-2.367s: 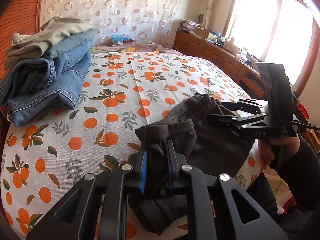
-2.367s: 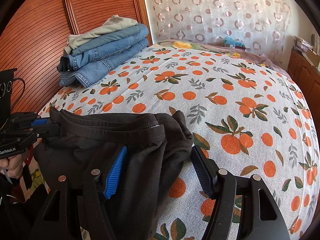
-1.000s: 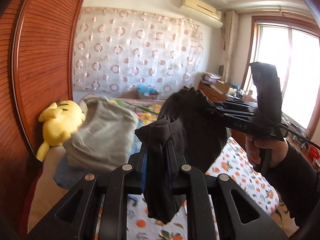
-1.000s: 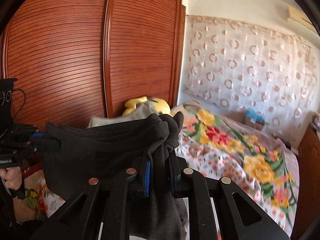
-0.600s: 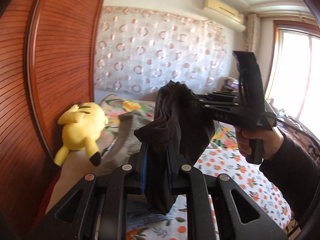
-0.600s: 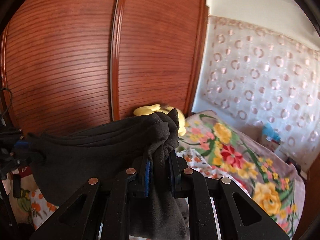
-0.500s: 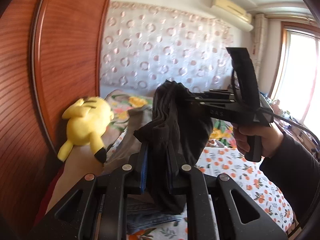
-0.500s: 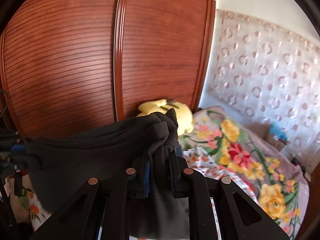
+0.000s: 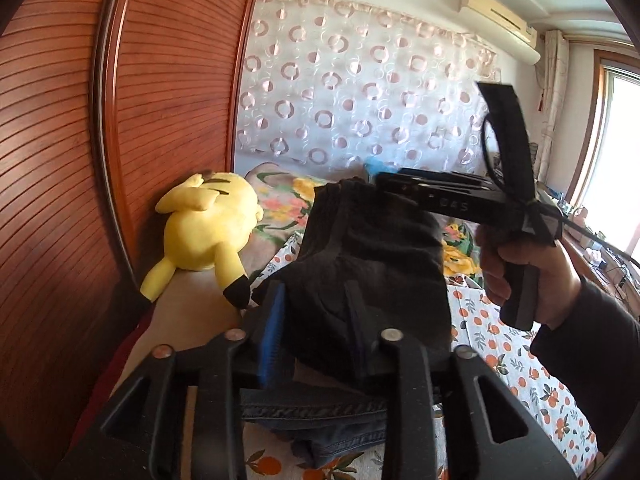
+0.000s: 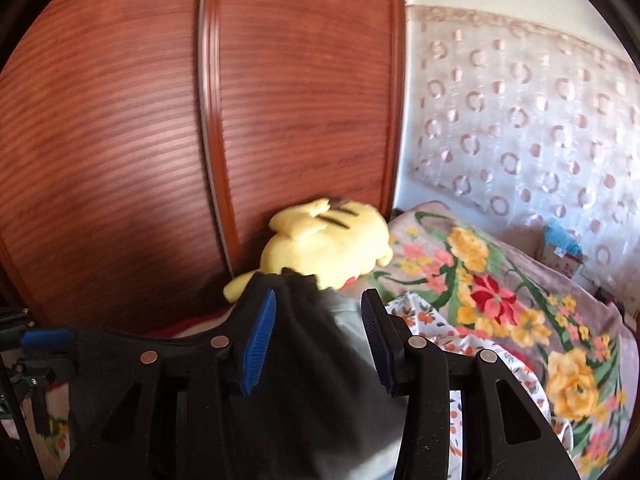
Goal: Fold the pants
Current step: 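Lower the pants onto the top of the jeans stack and open both grippers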
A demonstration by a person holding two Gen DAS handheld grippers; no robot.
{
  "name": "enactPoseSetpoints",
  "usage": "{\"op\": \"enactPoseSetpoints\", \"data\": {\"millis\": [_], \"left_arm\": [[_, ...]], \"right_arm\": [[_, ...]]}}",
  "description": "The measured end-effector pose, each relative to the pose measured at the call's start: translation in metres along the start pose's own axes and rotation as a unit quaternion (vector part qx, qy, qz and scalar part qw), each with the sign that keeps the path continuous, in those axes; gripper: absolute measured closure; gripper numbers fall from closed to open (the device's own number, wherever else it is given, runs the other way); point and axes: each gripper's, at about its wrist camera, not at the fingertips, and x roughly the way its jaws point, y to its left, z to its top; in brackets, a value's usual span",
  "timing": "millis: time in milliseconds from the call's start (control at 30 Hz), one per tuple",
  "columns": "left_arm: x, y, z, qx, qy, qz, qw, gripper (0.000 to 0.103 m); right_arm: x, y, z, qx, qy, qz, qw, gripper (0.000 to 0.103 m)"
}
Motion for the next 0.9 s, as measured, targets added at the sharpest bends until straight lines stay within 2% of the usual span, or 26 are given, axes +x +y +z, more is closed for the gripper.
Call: {"op": "enactPoseSetpoints", "data": {"millis": [33, 100, 200, 267, 333, 400, 467, 633, 800, 900], "left_arm": [[-0.003, -0.004, 0.0, 0.008, -0.002, -0.001, 1.0, 0.06], [-0.006, -0.01, 0.002, 0.023, -0.01, -0.008, 0.9997, 0.058], [-0.005, -0.021, 0.003, 0.034, -0.013, -0.022, 0.9991, 0.057], [-0.003, -0.026, 0.002, 0.042, -0.011, -0.033, 0.9985, 0.057], [0.004, -0.031, -0.002, 0.056, -0.003, -0.035, 0.9978, 0.057], [0.011, -0.032, -0.004, 0.062, 0.01, -0.032, 0.9975, 0.057], [0.016, -0.032, -0.008, 0.063, 0.022, -0.031, 0.9973, 0.057], [0.031, -0.026, -0.02, 0.065, 0.056, -0.022, 0.9961, 0.057], [0.036, -0.018, -0.026, 0.056, 0.064, -0.023, 0.9961, 0.057], [0.033, -0.018, -0.027, 0.054, 0.059, -0.022, 0.9966, 0.057]], "right_arm": [[-0.01, 0.003, -0.005, 0.003, -0.007, -0.002, 1.0, 0.057], [-0.023, 0.003, -0.015, 0.008, -0.014, 0.01, 1.0, 0.057], [-0.049, 0.007, -0.033, 0.012, -0.03, 0.016, 0.999, 0.057], [-0.062, 0.011, -0.046, 0.026, -0.047, 0.04, 0.998, 0.057], [-0.061, 0.018, -0.053, 0.024, -0.03, 0.063, 0.997, 0.057], [-0.061, 0.021, -0.058, 0.016, -0.022, 0.044, 0.999, 0.057], [-0.059, 0.022, -0.062, 0.017, -0.011, 0.047, 0.999, 0.057], [-0.048, 0.016, -0.065, 0.018, 0.013, 0.016, 1.0, 0.057], [-0.026, 0.01, -0.059, 0.028, 0.032, -0.009, 0.999, 0.057], [-0.025, 0.007, -0.056, 0.044, 0.032, -0.003, 0.999, 0.057]]}}
